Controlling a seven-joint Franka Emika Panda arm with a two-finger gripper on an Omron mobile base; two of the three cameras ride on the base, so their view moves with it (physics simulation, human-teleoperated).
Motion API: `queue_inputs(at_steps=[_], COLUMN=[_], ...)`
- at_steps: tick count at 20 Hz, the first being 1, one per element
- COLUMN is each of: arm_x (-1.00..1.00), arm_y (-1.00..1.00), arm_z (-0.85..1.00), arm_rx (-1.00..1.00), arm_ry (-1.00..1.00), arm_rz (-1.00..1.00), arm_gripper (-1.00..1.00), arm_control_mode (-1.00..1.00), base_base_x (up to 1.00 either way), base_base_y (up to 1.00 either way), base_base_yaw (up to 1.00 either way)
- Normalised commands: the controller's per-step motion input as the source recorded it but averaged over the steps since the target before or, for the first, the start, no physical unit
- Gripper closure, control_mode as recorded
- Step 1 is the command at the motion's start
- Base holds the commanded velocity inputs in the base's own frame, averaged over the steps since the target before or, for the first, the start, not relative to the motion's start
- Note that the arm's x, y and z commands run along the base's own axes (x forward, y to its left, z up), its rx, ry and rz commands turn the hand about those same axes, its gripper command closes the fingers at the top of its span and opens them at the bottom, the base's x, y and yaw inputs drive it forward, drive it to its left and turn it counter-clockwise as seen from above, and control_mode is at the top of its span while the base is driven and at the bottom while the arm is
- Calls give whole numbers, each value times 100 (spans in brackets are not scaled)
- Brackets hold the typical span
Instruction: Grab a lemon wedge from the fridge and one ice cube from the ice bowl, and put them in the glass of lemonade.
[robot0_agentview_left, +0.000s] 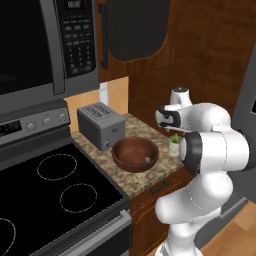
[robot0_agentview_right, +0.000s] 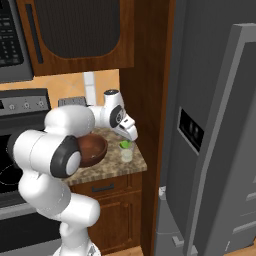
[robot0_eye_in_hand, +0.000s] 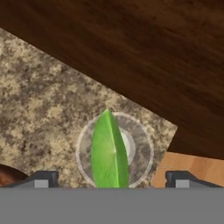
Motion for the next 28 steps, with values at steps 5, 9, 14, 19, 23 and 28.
queue_inputs(at_steps=[5, 9, 14, 19, 23, 28], arm_x=[-27, -48, -87, -67, -38, -85], arm_y=[0, 0, 9, 47, 8, 0], arm_z=[0, 0, 25, 59, 38, 33], arm_rx=[0, 1, 0, -1, 3, 4], arm_ry=[-3, -7, -5, -7, -5, -1], arm_rz=[0, 0, 0, 3, 12, 5], arm_gripper=[-100, -100, -100, -100, -100, -100], arm_control_mode=[-100, -100, -100, -100, -100, -100], base_base_x=[0, 0, 0, 0, 0, 0], base_base_y=[0, 0, 0, 0, 0, 0], base_base_yaw=[0, 0, 0, 0, 0, 0])
